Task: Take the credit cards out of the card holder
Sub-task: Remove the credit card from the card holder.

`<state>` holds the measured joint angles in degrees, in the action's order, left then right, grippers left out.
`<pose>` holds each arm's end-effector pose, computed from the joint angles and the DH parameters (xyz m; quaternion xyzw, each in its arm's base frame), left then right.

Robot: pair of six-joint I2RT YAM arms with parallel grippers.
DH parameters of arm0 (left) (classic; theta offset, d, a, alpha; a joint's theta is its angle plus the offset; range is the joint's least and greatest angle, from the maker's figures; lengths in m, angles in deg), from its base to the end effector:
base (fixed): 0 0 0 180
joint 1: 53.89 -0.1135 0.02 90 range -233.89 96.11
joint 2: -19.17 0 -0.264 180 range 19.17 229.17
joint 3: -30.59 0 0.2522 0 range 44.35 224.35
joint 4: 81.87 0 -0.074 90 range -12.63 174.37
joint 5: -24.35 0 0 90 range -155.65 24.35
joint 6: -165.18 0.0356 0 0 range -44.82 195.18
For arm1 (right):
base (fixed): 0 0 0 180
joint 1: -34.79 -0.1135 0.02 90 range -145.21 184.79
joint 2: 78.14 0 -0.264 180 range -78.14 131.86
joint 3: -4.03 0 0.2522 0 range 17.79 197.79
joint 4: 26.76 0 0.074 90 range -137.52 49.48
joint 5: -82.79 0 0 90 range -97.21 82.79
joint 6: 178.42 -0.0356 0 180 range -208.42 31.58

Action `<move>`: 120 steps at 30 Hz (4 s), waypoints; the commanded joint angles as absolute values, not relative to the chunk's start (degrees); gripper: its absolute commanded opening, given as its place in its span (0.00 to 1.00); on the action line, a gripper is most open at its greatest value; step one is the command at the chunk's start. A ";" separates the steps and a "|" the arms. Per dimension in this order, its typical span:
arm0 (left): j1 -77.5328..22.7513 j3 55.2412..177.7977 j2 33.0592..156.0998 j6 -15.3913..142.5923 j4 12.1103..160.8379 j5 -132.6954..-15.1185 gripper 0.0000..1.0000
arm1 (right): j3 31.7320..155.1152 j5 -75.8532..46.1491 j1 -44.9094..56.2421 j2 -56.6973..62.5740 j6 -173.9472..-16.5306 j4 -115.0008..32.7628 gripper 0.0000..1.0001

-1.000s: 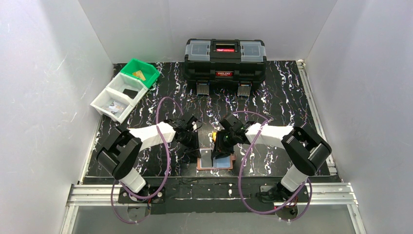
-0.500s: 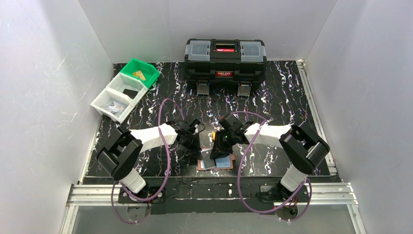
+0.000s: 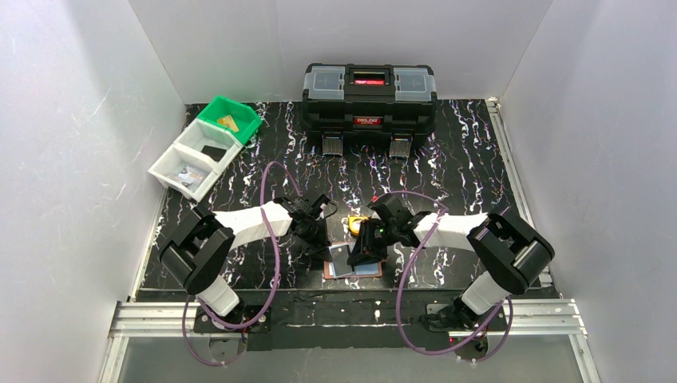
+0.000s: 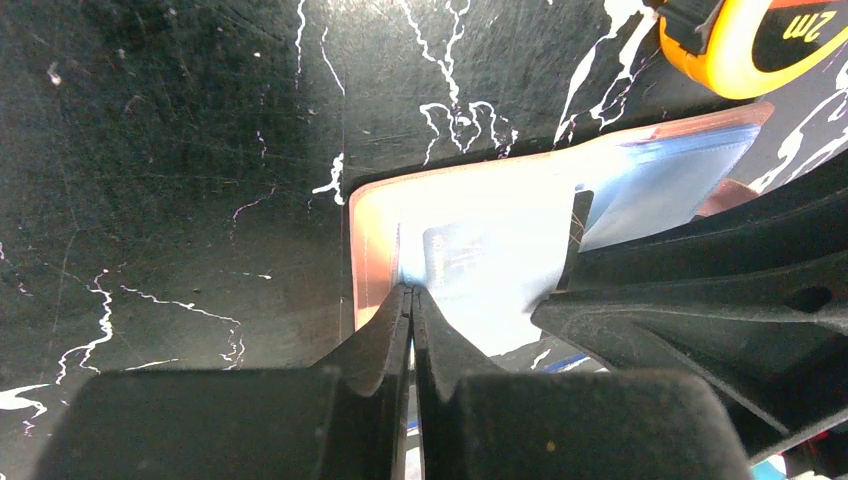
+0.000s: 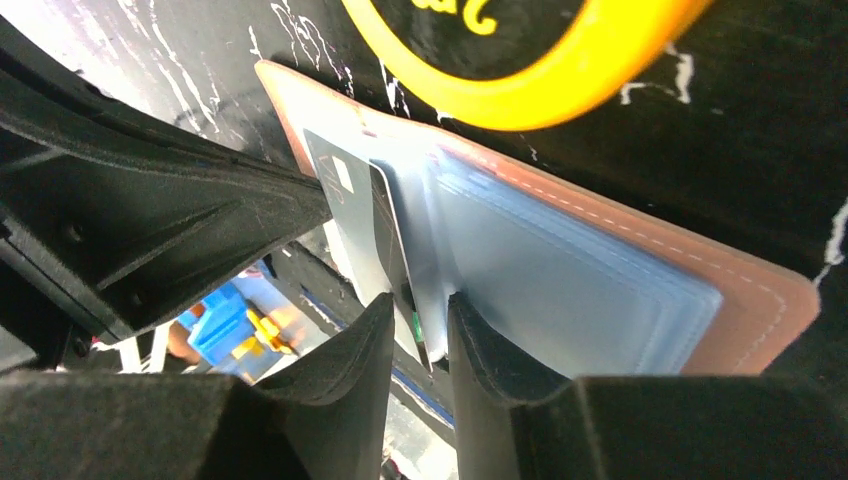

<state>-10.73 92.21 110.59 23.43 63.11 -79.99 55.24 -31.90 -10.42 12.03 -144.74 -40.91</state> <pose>0.2066 -0.2059 0.1539 -0.0454 0.9676 -0.2417 0.0565 0.1872 0.2097 0.1339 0.0224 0.9289 0.3677 0.0384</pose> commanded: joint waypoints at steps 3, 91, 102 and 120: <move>-9.42 90.92 113.47 23.46 58.46 -77.02 0.00 | 50.11 -38.55 -8.07 11.14 -149.70 -28.58 0.34; -15.22 105.80 101.12 31.10 50.65 -84.16 0.63 | 54.97 -35.44 -0.68 -7.03 -142.51 -47.63 0.01; -22.96 98.00 95.48 23.62 67.91 -102.20 0.70 | 52.31 -49.42 4.98 -8.27 -157.20 -27.50 0.01; -23.83 91.15 94.85 12.49 84.02 -109.57 0.44 | 54.01 -53.75 4.67 -5.35 -165.64 -16.17 0.01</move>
<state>-23.45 92.40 96.69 15.24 80.60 -106.73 52.60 -51.39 4.77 -5.74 -163.97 -20.62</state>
